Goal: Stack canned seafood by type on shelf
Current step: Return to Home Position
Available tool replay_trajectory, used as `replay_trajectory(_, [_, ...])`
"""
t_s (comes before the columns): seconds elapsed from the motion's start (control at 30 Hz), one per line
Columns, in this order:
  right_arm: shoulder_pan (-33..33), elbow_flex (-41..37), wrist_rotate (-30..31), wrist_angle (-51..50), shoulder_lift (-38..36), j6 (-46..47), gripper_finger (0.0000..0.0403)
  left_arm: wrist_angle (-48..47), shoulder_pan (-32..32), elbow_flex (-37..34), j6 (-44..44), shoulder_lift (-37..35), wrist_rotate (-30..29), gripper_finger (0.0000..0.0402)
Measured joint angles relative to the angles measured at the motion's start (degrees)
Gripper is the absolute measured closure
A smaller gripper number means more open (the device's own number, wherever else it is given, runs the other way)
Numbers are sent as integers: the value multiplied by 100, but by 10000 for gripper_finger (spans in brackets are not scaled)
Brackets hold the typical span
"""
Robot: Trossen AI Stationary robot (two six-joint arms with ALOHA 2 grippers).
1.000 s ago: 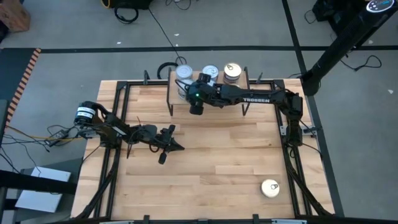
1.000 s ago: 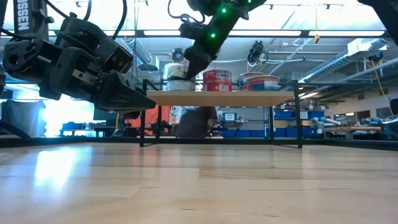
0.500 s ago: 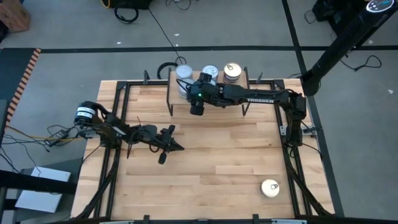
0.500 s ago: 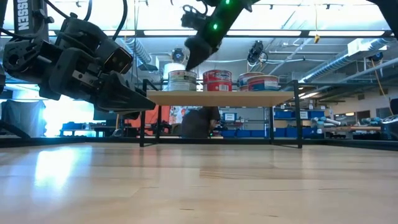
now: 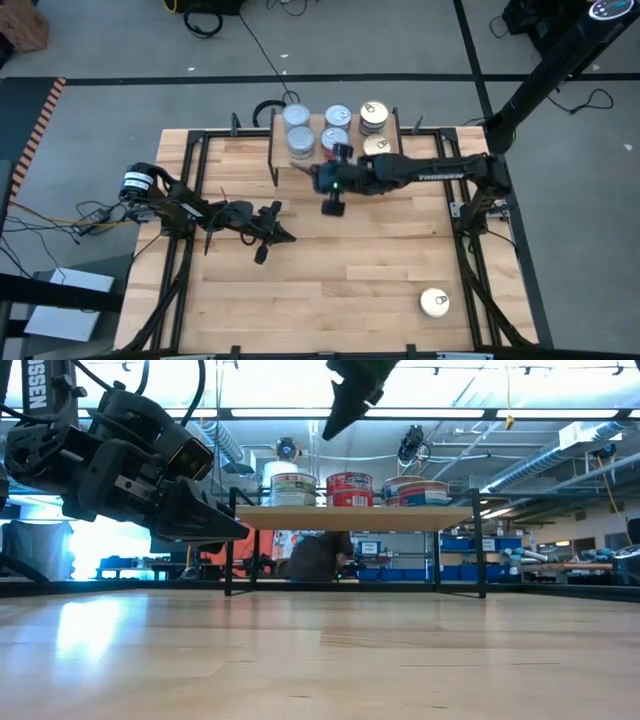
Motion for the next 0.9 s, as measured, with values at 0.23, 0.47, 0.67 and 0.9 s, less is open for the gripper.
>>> replay_trajectory(0.23, [771,-602,-1235,-350,41,1204,395,14,0,0,4,0,-2,398])
replay_trajectory(0.47, [1823,-1305,-2234,-592,46,3021,397,156,0,7,168,0,-1,398])
replay_trajectory(0.67, [2804,-1606,-2815,-767,46,4858,399,184,5,117,318,0,-1,398])
replay_trajectory(0.9, [3851,-1608,-3680,-954,46,7097,399,133,5,149,497,0,7,398])
